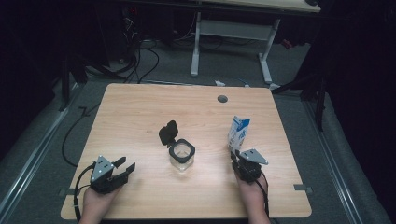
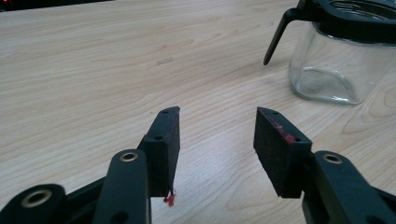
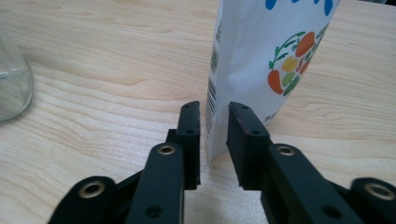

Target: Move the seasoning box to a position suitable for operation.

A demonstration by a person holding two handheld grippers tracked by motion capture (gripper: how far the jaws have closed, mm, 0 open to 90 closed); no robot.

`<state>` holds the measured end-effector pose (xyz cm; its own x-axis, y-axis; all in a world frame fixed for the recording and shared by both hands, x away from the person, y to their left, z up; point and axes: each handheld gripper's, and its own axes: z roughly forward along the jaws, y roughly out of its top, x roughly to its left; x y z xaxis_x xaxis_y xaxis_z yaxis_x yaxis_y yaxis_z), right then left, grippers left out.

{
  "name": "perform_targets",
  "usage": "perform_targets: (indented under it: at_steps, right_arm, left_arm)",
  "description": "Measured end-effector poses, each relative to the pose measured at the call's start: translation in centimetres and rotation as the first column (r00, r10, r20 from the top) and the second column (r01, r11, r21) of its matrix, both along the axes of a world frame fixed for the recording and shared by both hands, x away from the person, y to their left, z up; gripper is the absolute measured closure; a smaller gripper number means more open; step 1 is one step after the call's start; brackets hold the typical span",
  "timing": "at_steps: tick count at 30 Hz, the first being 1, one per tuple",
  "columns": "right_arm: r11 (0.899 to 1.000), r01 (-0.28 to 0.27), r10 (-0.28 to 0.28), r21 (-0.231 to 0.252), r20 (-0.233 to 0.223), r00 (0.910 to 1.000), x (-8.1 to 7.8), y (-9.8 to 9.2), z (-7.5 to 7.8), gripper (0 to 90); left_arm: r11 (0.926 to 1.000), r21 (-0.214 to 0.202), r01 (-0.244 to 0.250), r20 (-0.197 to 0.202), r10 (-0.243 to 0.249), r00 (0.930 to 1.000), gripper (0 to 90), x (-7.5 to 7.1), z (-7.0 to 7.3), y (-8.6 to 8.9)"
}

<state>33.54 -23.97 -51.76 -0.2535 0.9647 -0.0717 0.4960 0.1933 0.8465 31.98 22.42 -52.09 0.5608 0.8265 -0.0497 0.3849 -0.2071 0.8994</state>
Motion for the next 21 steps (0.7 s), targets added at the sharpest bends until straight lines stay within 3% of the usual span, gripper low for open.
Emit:
perform_targets:
  at_steps: [8, 21]
  right_arm:
    - [0.999, 0.033, -0.033, 0.01, -0.008, 0.9994, 0.3, -0.4, 0.0, 89.9]
    - [0.999, 0.016, -0.016, 0.04, -0.013, 0.9998, -0.3, -1.5, 0.0, 90.0]
  left_arm:
    - [0.9999, -0.01, -0.002, 0.003, 0.002, 1.0, 51.3, -0.2, 0.0, 0.3]
    - [0.9993, -0.024, 0.029, -0.002, -0.029, 0.9996, 51.0, 0.3, 0.0, -0.5]
